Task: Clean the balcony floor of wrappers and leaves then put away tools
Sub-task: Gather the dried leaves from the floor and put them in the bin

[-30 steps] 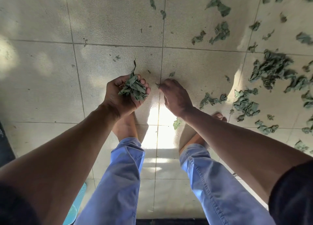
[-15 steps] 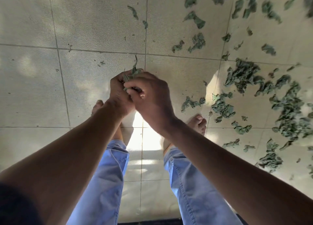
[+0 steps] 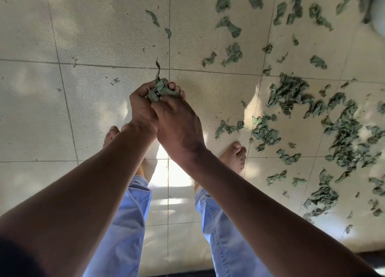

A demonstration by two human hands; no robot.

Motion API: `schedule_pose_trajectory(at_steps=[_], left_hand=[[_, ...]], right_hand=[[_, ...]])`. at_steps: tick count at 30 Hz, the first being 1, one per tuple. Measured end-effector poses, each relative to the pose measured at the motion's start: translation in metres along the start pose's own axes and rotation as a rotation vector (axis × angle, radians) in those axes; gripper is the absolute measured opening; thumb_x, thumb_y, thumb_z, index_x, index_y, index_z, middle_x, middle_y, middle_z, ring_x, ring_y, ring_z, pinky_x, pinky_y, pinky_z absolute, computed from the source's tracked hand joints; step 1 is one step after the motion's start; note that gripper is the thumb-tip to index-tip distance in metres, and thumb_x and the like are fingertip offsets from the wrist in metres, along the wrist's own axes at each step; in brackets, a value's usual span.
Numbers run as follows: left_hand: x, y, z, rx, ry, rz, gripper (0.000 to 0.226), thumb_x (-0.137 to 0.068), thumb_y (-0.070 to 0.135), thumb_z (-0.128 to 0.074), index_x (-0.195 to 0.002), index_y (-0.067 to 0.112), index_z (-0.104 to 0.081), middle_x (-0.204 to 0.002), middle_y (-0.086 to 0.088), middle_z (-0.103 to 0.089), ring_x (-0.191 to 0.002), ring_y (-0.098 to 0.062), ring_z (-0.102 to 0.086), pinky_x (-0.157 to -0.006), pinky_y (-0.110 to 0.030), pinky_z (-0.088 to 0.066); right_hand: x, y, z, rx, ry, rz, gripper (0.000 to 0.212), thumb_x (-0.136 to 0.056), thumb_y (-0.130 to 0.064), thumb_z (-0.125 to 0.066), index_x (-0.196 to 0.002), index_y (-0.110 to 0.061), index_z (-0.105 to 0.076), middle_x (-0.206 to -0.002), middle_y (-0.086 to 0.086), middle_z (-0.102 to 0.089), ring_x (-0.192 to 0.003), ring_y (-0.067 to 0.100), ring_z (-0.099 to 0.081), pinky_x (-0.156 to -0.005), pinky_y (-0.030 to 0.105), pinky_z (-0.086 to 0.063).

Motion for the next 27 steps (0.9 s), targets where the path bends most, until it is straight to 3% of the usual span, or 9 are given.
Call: schedule_pose_trajectory(at_steps=[3, 6, 8, 10, 14, 18, 22, 25, 27], left_hand=[[-0.002, 0.005, 0.002, -0.020, -0.018, 0.007, 0.021, -0.086, 0.019, -0.047, -0.075, 0.008, -0.061, -0.081, -0.008, -0.061, -0.083, -0.026, -0.060, -0.087, -0.036, -0.052], [-0.003, 0.012, 0.011, 0.037, 0.035, 0.029, 0.029, -0.094, 0.019, -0.044, -0.077, 0.008, -0.065, -0.083, -0.008, -0.062, -0.082, -0.025, -0.061, -0.087, -0.035, -0.052], [-0.005, 0.020, 0.022, 0.088, 0.103, 0.043, 0.029, -0.095, 0.020, -0.046, -0.079, 0.009, -0.067, -0.086, -0.007, -0.063, -0.083, -0.024, -0.062, -0.088, -0.034, -0.054], [-0.005, 0.028, 0.031, 0.064, 0.144, 0.038, 0.027, -0.094, 0.019, -0.047, -0.079, 0.010, -0.067, -0.086, -0.007, -0.063, -0.081, -0.025, -0.063, -0.087, -0.034, -0.054], [-0.005, 0.038, 0.042, 0.009, 0.178, 0.046, 0.027, -0.094, 0.018, -0.047, -0.076, 0.009, -0.067, -0.084, -0.007, -0.063, -0.076, -0.026, -0.065, -0.090, -0.033, -0.053], [-0.007, 0.041, 0.052, -0.012, 0.202, 0.062, 0.029, -0.094, 0.020, -0.047, -0.076, 0.009, -0.067, -0.084, -0.007, -0.064, -0.074, -0.027, -0.067, -0.098, -0.031, -0.046], [-0.011, 0.038, 0.050, 0.001, 0.207, 0.068, 0.027, -0.093, 0.019, -0.048, -0.078, 0.009, -0.068, -0.084, -0.008, -0.064, -0.077, -0.026, -0.065, -0.092, -0.032, -0.052], [-0.018, 0.030, 0.039, -0.043, 0.204, 0.086, 0.025, -0.092, 0.018, -0.049, -0.078, 0.010, -0.069, -0.085, -0.007, -0.064, -0.077, -0.025, -0.066, -0.088, -0.032, -0.053], [-0.024, 0.025, 0.029, -0.084, 0.195, 0.099, 0.023, -0.090, 0.018, -0.050, -0.078, 0.010, -0.068, -0.085, -0.007, -0.064, -0.077, -0.025, -0.066, -0.085, -0.032, -0.054]], right_hand=[[0.006, -0.002, 0.030, -0.096, 0.199, 0.041, 0.030, -0.083, -0.007, -0.047, -0.101, -0.008, -0.072, -0.109, 0.011, -0.068, -0.097, 0.032, -0.066, -0.066, 0.040, -0.059], [0.004, 0.034, 0.042, -0.180, 0.328, -0.074, 0.030, -0.088, -0.001, -0.053, -0.111, -0.008, -0.070, -0.106, 0.011, -0.069, -0.091, 0.028, -0.067, -0.071, 0.043, -0.059], [-0.004, 0.076, 0.023, -0.102, 0.266, -0.220, 0.029, -0.089, 0.001, -0.061, -0.116, -0.009, -0.069, -0.104, 0.009, -0.069, -0.090, 0.024, -0.066, -0.073, 0.039, -0.058], [-0.013, 0.113, -0.015, -0.006, 0.102, -0.306, 0.032, -0.091, -0.004, -0.065, -0.123, -0.011, -0.066, -0.107, 0.008, -0.068, -0.096, 0.023, -0.065, -0.076, 0.034, -0.056], [-0.032, 0.135, -0.081, 0.034, -0.147, -0.219, 0.042, -0.091, -0.016, -0.072, -0.131, -0.015, -0.059, -0.121, 0.010, -0.060, -0.110, 0.027, -0.060, -0.085, 0.036, -0.055], [-0.050, 0.126, -0.101, 0.089, -0.180, -0.121, 0.029, -0.090, -0.008, -0.068, -0.118, -0.011, -0.061, -0.114, 0.012, -0.060, -0.102, 0.027, -0.061, -0.074, 0.036, -0.055], [-0.052, 0.130, -0.099, 0.084, -0.213, -0.088, 0.022, -0.087, 0.005, -0.060, -0.103, -0.009, -0.066, -0.101, 0.011, -0.064, -0.093, 0.027, -0.062, -0.072, 0.035, -0.052], [-0.057, 0.165, -0.066, 0.012, -0.038, -0.218, 0.018, -0.089, 0.002, -0.056, -0.090, -0.014, -0.065, -0.091, 0.006, -0.064, -0.083, 0.023, -0.062, -0.071, 0.039, -0.056], [-0.067, 0.196, -0.030, -0.044, 0.145, -0.336, 0.020, -0.091, -0.001, -0.053, -0.084, -0.016, -0.064, -0.085, 0.002, -0.065, -0.078, 0.017, -0.061, -0.068, 0.035, -0.055]])
Point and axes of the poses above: each hand's wrist, its own x-axis away from the middle knuckle, its own z-axis out of the back of the hand, y = z × x, the point moved 9 cm from there along -x, towards the middle knuckle
